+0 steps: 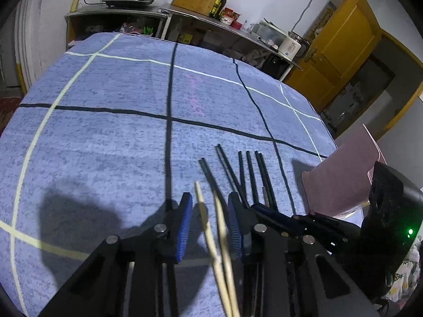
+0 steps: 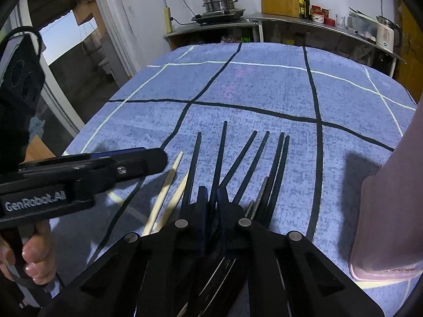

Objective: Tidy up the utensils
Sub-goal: 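Grasp black chopsticks with the right gripper while the left gripper grasps black chopsticks too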

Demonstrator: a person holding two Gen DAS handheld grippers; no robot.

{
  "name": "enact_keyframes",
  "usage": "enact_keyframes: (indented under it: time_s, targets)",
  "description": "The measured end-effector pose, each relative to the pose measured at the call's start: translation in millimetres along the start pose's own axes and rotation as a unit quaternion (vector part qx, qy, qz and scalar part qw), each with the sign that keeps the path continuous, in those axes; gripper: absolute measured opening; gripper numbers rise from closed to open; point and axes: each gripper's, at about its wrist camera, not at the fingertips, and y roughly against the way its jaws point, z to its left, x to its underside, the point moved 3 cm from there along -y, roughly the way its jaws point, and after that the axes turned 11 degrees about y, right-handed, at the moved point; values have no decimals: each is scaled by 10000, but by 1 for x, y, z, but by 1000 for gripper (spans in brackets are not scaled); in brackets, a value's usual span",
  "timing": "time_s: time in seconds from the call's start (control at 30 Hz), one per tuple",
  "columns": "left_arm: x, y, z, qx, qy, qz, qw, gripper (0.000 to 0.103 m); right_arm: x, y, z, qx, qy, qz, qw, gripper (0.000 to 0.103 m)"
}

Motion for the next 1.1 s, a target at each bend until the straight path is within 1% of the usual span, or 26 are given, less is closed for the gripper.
enact_keyframes:
  time_s: [0.13,0.27,0.47,0.53,0.6,0.77,0.87,1.1]
  targets:
    - [-2,-9,-8,28,-41,80,10000,25,2,8,-5,24,-88,-75,9999,6]
    - [-4,-23,-10,4,35,271,9996,22,4,15,-10,63,-170,-149,9997,6]
    - [-9,-38,-10,-162,148,360,9991,17,8,24,-18,90,-291,-231,9993,6]
    - [-10,-41,-12,-231,114,351,9991,16,9,25,-19,86,-318,-246,9992,6]
    - [-12,-44,-14,-328,73,349,9988,12,9,26,-20,91,-328,-258,9991,6]
    - [-17,-48,-17,-524,-25,314,9981,8,8,28,-20,71,-359,-304,9989,6]
    - [-18,-47,-19,-541,-68,299,9981,5,9,30,-20,69,-377,-337,9987,6]
    - [-25,-19,-32,-314,-175,65,9993,5,7,41,-22,54,-411,-476,9980,6]
